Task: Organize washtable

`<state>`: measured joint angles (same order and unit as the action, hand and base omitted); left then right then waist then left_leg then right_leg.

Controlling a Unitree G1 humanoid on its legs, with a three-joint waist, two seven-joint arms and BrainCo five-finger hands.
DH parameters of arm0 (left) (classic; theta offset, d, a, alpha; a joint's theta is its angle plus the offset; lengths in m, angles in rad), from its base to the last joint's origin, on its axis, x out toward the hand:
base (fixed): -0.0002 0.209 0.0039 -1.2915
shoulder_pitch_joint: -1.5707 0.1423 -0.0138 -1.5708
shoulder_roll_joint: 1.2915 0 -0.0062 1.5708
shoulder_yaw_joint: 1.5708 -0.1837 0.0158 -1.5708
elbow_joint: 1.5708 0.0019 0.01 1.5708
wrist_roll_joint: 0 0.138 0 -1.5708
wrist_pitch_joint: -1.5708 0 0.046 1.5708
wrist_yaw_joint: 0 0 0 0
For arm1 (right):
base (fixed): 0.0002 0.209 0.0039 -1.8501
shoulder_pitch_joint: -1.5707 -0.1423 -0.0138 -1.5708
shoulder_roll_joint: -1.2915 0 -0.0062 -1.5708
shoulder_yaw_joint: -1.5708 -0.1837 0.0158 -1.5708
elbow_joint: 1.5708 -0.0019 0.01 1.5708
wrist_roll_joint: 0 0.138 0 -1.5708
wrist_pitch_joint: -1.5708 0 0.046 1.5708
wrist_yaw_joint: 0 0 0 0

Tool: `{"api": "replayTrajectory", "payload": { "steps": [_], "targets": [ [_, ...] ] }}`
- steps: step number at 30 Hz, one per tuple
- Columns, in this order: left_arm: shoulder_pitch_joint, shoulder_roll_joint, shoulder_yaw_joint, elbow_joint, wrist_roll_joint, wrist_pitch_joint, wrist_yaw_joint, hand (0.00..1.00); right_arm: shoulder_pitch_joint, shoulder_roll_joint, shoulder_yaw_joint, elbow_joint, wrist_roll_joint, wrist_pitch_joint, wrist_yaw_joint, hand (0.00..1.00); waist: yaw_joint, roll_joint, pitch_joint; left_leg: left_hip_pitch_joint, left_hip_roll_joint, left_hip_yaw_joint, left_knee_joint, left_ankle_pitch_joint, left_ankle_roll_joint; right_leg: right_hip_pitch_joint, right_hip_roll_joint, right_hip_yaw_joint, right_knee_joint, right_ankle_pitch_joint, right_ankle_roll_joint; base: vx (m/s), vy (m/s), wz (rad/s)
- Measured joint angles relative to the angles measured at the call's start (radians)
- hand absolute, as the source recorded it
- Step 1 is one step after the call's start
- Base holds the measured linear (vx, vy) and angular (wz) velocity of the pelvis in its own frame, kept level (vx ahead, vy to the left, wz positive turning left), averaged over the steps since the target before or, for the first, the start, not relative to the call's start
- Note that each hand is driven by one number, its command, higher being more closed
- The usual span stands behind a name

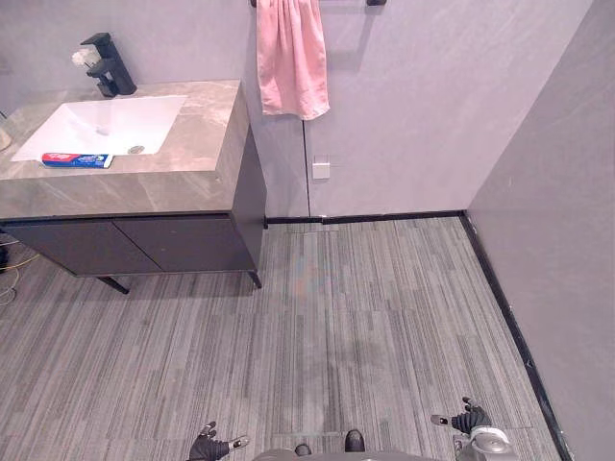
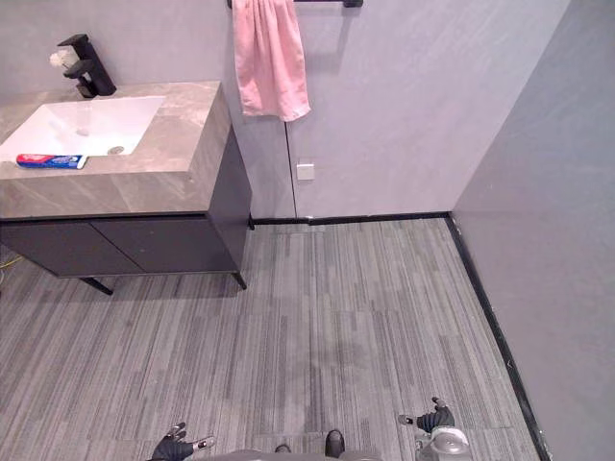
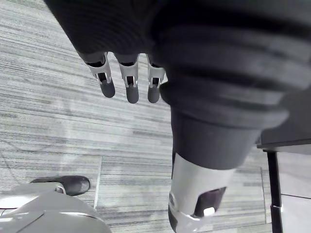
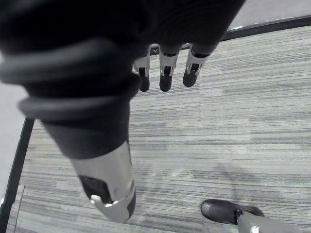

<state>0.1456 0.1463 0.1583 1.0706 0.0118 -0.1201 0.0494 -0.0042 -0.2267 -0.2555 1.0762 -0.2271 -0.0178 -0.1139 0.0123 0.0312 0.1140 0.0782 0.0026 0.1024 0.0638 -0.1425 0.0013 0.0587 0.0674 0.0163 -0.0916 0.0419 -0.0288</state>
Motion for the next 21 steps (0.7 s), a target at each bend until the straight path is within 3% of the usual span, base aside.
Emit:
{"api": "replayTrajectory", "payload": {
  "steps": [6,9,11,13,15,17,19,21],
  "targets": [
    [-0.015,0.009,0.001,-0.001,0.000,-0.001,0.006,0.00,-0.011,-0.010,0.000,-0.001,0.000,0.005,-0.002,0.00,0.002,-0.002,0.003,-0.046,0.003,0.016,0.054,-0.032,0.006,-0.029,0.002,0.026,0.003,-0.001,0.002,0.04,0.018,-0.15],
    [-0.016,0.010,0.001,-0.003,-0.001,-0.001,0.012,0.00,-0.024,-0.010,-0.001,-0.002,0.002,0.005,-0.017,0.00,0.003,0.010,0.014,-0.062,0.015,0.033,0.113,-0.075,0.014,-0.040,0.009,0.041,0.047,-0.026,0.027,0.07,0.040,-0.24],
    [-0.023,0.010,0.001,-0.009,-0.001,-0.001,0.017,0.00,-0.045,-0.009,-0.002,-0.003,0.002,0.005,-0.018,0.00,0.001,0.020,0.030,-0.084,0.022,0.037,0.167,-0.109,0.023,-0.097,0.016,0.044,0.167,-0.090,0.033,0.03,0.053,-0.15],
    [-0.042,0.014,-0.003,-0.031,-0.003,-0.002,0.018,0.00,-0.047,0.006,-0.003,-0.005,0.003,0.006,-0.018,0.00,0.005,0.011,0.059,-0.086,0.014,0.048,0.225,-0.148,0.036,-0.193,0.002,0.032,0.418,-0.206,0.065,0.01,0.069,0.01],
    [-0.049,0.017,-0.017,-0.044,-0.005,-0.003,0.019,0.00,-0.040,0.032,-0.003,-0.014,0.004,0.007,-0.018,0.00,0.005,0.006,0.076,-0.076,0.010,0.051,0.251,-0.170,0.048,-0.285,-0.021,-0.012,0.638,-0.247,0.106,0.02,0.064,0.10],
    [-0.056,0.018,-0.036,-0.048,-0.007,-0.002,0.019,0.00,-0.034,0.058,-0.002,-0.027,0.012,0.007,-0.017,0.00,0.005,-0.003,0.091,-0.044,-0.006,0.047,0.251,-0.209,0.056,-0.363,-0.067,-0.074,0.805,-0.296,0.112,0.07,0.076,0.02],
    [-0.060,0.012,-0.040,-0.049,-0.011,-0.001,0.019,0.00,-0.033,0.064,0.001,-0.026,0.013,0.007,-0.017,0.00,0.001,-0.003,0.094,-0.018,-0.005,0.038,0.248,-0.230,0.054,-0.412,-0.095,-0.113,0.786,-0.312,0.117,0.20,0.045,0.08],
    [-0.078,0.017,-0.042,-0.049,-0.013,-0.001,0.019,0.00,-0.033,0.061,0.000,-0.024,0.016,0.008,-0.017,0.00,-0.002,-0.005,0.096,0.007,0.001,0.015,0.212,-0.234,0.047,-0.441,-0.102,-0.146,0.625,-0.285,0.096,0.28,-0.028,0.33]
  ]
}}
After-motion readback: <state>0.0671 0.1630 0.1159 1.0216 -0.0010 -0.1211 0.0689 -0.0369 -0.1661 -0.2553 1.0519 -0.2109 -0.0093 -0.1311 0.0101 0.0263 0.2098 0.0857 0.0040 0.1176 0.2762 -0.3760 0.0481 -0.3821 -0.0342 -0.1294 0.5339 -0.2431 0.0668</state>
